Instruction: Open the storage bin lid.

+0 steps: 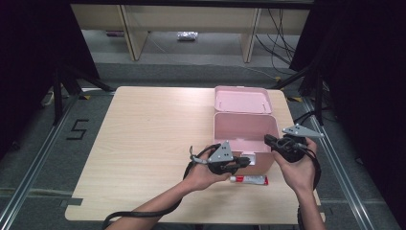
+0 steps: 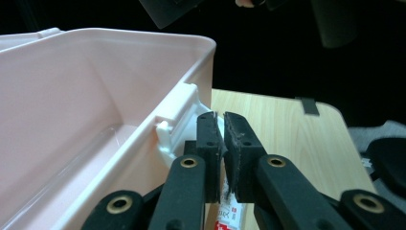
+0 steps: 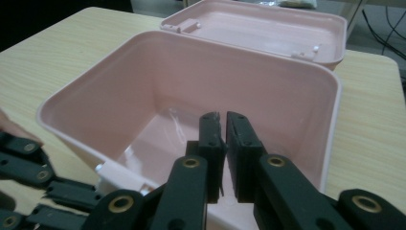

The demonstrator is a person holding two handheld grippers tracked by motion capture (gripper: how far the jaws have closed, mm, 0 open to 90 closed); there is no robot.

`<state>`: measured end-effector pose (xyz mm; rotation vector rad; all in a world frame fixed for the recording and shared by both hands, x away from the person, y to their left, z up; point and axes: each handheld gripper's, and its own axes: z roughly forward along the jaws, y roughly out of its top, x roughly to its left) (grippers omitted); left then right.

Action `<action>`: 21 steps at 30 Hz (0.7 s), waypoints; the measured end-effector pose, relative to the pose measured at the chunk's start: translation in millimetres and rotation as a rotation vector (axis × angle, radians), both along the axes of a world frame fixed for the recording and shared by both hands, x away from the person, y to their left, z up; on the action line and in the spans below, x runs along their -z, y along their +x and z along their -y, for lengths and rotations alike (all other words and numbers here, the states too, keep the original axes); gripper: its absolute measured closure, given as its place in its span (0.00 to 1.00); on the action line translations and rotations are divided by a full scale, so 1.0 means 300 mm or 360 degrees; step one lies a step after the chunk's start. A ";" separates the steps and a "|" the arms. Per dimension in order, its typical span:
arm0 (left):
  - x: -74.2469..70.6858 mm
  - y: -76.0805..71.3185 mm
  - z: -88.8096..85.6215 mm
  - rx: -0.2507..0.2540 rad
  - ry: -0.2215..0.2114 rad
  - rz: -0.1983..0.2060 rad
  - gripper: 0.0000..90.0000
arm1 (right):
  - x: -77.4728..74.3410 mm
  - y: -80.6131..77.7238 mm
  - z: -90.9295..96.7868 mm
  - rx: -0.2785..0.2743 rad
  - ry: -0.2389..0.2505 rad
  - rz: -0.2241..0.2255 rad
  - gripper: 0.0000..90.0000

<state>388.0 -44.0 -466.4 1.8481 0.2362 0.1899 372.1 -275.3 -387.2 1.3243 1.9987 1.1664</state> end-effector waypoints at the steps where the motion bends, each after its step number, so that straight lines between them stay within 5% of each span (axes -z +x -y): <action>1: 0.000 0.000 0.001 -0.0003 -0.0008 -0.0007 0.94 | 0.002 -0.009 -0.002 -0.0007 0.0012 -0.0013 0.95; 14: -0.043 -0.020 -0.024 -0.0002 -0.0070 0.0018 0.91 | 0.023 -0.063 0.012 -0.0036 0.0038 -0.0046 0.95; 20: -0.079 -0.042 -0.076 -0.0010 -0.0072 0.0043 0.85 | 0.030 -0.088 0.012 -0.0096 -0.0039 -0.0039 0.95; 21: -0.081 -0.045 -0.088 -0.0022 -0.0072 0.0044 0.84 | 0.032 -0.098 0.004 -0.0093 0.0011 -0.0090 0.95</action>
